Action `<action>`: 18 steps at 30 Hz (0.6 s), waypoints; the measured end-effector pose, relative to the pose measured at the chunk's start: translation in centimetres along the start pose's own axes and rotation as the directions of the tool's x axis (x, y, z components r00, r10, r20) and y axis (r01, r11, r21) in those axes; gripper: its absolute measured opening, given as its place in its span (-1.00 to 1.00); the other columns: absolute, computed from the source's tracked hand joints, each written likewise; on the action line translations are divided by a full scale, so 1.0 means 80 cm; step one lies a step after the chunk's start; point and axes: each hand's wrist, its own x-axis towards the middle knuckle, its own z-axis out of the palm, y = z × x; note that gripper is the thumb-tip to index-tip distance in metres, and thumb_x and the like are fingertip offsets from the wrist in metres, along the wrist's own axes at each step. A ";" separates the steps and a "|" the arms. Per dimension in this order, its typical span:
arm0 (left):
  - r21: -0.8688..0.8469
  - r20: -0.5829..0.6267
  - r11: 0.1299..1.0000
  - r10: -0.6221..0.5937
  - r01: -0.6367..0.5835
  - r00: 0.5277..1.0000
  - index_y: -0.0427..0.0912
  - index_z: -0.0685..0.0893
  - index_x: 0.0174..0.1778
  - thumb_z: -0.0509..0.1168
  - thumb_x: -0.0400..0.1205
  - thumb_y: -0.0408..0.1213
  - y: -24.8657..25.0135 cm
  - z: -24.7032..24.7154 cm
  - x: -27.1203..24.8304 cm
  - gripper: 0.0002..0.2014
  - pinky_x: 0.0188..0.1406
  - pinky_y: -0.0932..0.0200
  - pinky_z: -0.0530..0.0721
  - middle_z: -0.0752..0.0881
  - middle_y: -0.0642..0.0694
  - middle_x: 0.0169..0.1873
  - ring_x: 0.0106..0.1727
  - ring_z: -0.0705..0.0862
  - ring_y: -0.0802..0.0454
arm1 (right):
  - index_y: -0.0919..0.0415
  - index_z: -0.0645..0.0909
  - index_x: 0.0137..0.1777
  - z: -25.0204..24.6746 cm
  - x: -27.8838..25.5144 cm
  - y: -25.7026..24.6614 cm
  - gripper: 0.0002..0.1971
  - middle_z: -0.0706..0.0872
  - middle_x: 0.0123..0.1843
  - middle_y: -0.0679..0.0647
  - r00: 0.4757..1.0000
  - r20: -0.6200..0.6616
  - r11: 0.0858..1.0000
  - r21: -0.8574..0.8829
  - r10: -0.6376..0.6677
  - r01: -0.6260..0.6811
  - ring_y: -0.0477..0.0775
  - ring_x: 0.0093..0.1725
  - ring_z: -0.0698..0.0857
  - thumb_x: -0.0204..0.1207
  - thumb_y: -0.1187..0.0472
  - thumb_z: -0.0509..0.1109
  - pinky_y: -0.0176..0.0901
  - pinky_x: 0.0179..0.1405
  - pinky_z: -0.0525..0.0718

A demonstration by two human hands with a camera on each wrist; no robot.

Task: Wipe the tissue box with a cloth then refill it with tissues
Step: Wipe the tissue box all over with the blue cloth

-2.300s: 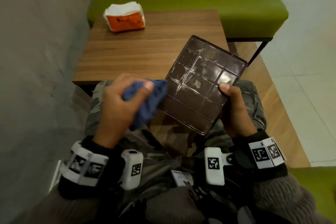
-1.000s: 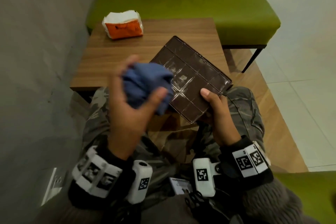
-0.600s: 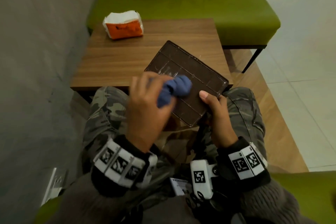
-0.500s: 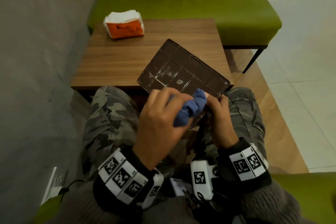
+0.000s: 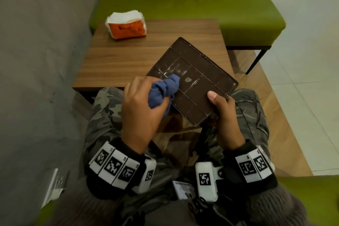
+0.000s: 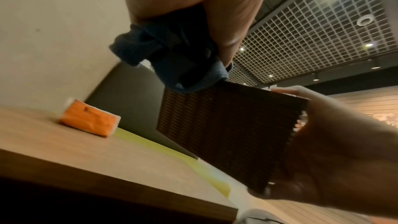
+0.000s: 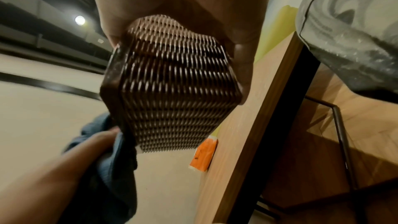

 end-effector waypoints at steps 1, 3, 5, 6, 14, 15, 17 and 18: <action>-0.001 0.034 0.999 0.036 -0.036 0.999 -0.11 0.61 -0.01 0.37 0.43 -0.16 0.009 0.002 -0.004 -0.75 -0.11 0.39 0.40 0.56 0.02 -0.08 0.02 0.52 0.00 | 0.18 0.35 0.47 0.001 0.000 -0.001 -0.05 0.66 0.26 0.02 1.000 -0.009 1.000 0.002 -0.006 0.006 0.03 0.18 0.75 0.07 -0.19 0.54 0.31 0.21 0.71; -0.022 0.092 0.995 0.099 -0.098 0.991 -0.10 0.62 -0.02 0.34 0.42 -0.13 0.024 0.005 -0.012 -0.76 -0.11 0.25 0.48 0.58 -0.01 -0.08 0.01 0.53 -0.02 | 0.22 0.35 0.46 0.003 0.002 -0.004 -0.04 0.68 0.19 0.00 1.000 -0.019 1.000 0.002 -0.022 0.022 0.03 0.14 0.77 0.06 -0.17 0.54 0.33 0.17 0.73; -0.045 0.101 0.994 0.107 -0.103 0.989 -0.10 0.63 -0.03 0.35 0.41 -0.15 0.025 0.005 -0.011 -0.76 -0.08 0.19 0.49 0.60 -0.02 -0.09 0.01 0.53 -0.04 | 0.21 0.34 0.46 0.001 0.002 -0.006 -0.05 0.69 0.17 -0.01 0.999 -0.020 0.999 -0.004 -0.044 0.044 0.06 0.16 0.76 0.06 -0.15 0.55 0.28 0.13 0.76; -0.044 0.108 0.994 0.106 -0.102 0.988 -0.10 0.63 -0.03 0.36 0.41 -0.15 0.022 0.004 -0.009 -0.76 -0.08 0.21 0.48 0.60 -0.01 -0.08 0.01 0.54 -0.04 | 0.20 0.34 0.46 -0.001 0.002 -0.008 -0.05 0.69 0.19 0.00 0.998 -0.020 0.998 -0.012 -0.057 0.057 0.07 0.17 0.76 0.06 -0.15 0.56 0.22 0.10 0.77; -0.044 0.102 0.996 0.076 -0.072 0.992 -0.10 0.65 -0.05 0.40 0.43 -0.21 0.027 0.001 -0.013 -0.80 -0.10 0.10 0.49 0.61 -0.04 -0.09 -0.02 0.55 -0.09 | 0.17 0.32 0.48 0.003 -0.004 0.008 -0.02 0.66 0.27 0.01 0.998 0.040 0.995 -0.084 -0.057 0.060 0.01 0.19 0.75 0.05 -0.17 0.56 0.17 0.19 0.75; -0.054 0.083 0.996 0.071 -0.067 0.994 -0.11 0.65 -0.04 0.39 0.44 -0.22 0.032 0.003 -0.009 -0.80 -0.09 0.08 0.49 0.61 -0.05 -0.08 -0.01 0.55 -0.11 | 0.16 0.31 0.47 0.005 -0.006 0.009 -0.03 0.66 0.24 -0.03 0.995 0.063 0.990 -0.111 -0.078 0.084 -0.05 0.17 0.75 0.05 -0.16 0.56 0.05 0.16 0.76; -0.069 0.064 0.995 0.079 -0.075 0.995 -0.12 0.65 -0.03 0.36 0.45 -0.22 0.040 0.004 -0.004 -0.80 -0.10 0.05 0.50 0.61 -0.07 -0.08 0.00 0.56 -0.14 | 0.18 0.31 0.47 0.003 -0.007 0.006 -0.04 0.66 0.21 -0.04 0.990 0.073 0.985 -0.113 -0.120 0.128 -0.12 0.14 0.76 0.05 -0.15 0.56 -0.09 0.08 0.77; -0.060 0.075 0.995 0.086 -0.081 0.994 -0.12 0.64 -0.03 0.38 0.45 -0.22 0.040 0.003 -0.004 -0.80 -0.10 0.03 0.51 0.61 -0.07 -0.08 -0.01 0.56 -0.14 | 0.20 0.32 0.47 0.001 -0.005 0.003 -0.04 0.66 0.22 -0.02 0.988 0.063 0.983 -0.110 -0.142 0.148 -0.11 0.14 0.75 0.06 -0.14 0.56 -0.10 0.08 0.77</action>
